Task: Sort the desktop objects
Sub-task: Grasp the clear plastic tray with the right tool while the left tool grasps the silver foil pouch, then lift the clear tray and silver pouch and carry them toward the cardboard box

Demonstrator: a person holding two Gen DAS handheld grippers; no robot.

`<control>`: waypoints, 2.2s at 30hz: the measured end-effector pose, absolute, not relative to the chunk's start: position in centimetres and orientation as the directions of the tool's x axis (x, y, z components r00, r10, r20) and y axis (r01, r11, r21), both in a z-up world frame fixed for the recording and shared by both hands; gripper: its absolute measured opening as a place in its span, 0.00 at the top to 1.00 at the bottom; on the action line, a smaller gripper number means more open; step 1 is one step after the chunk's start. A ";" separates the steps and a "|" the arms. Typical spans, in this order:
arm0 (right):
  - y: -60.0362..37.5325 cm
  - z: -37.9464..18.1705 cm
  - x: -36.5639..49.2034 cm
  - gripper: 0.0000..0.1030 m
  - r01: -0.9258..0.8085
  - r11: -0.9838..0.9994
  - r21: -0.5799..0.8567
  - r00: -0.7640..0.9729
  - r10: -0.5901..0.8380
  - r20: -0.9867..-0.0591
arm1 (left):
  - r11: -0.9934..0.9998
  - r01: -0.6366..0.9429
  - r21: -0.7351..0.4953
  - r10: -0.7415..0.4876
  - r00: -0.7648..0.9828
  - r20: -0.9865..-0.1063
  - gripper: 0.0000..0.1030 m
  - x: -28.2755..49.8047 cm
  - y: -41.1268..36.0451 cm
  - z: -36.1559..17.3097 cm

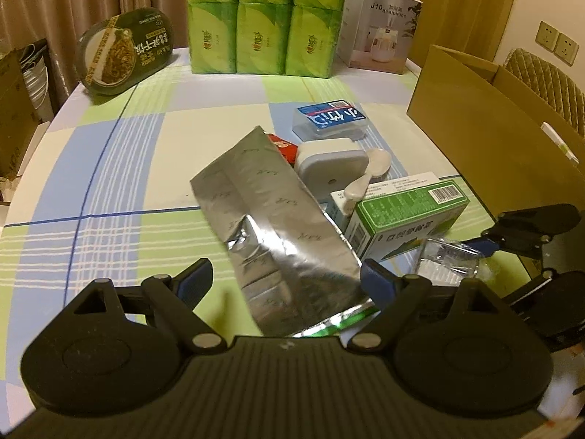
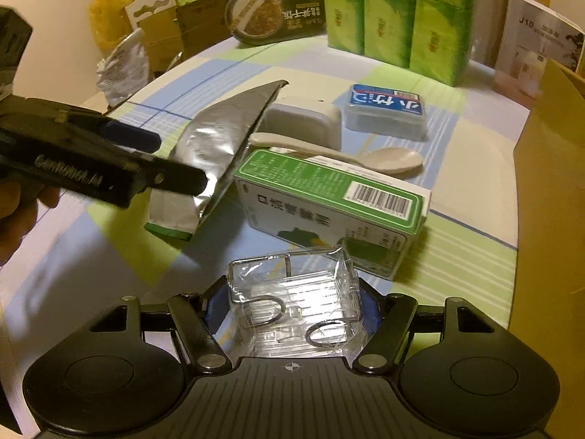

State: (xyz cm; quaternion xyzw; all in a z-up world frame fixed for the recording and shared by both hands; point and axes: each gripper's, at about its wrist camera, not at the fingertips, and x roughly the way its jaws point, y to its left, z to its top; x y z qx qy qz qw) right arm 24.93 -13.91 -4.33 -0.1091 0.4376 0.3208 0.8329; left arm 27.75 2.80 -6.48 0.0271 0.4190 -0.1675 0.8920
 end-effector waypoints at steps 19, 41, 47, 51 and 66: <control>-14.7 -4.2 25.1 0.36 -0.641 0.761 0.099 0.404 0.445 -0.799 | 0.970 0.174 -0.170 -0.239 0.563 -0.791 0.15 33.1 2.0 -8.5; -13.8 -3.1 22.3 0.36 -0.626 0.769 0.130 0.382 0.447 -0.809 | 0.922 0.364 -0.129 -0.296 0.451 -0.842 0.44 22.0 3.8 -7.3; -13.0 -3.2 22.0 0.36 -0.640 0.763 0.086 0.396 0.423 -0.815 | 0.923 0.369 -0.111 -0.289 0.470 -0.834 0.34 21.7 3.8 -7.5; -12.8 -3.9 22.2 0.35 -0.645 0.761 0.071 0.394 0.410 -0.823 | 0.925 0.360 -0.124 -0.295 0.470 -0.832 0.30 22.7 3.7 -7.5; -12.3 -3.9 22.8 0.27 -0.668 0.742 0.050 0.391 0.407 -0.825 | 0.905 0.394 -0.158 -0.319 0.385 -0.866 0.28 24.3 3.4 -8.4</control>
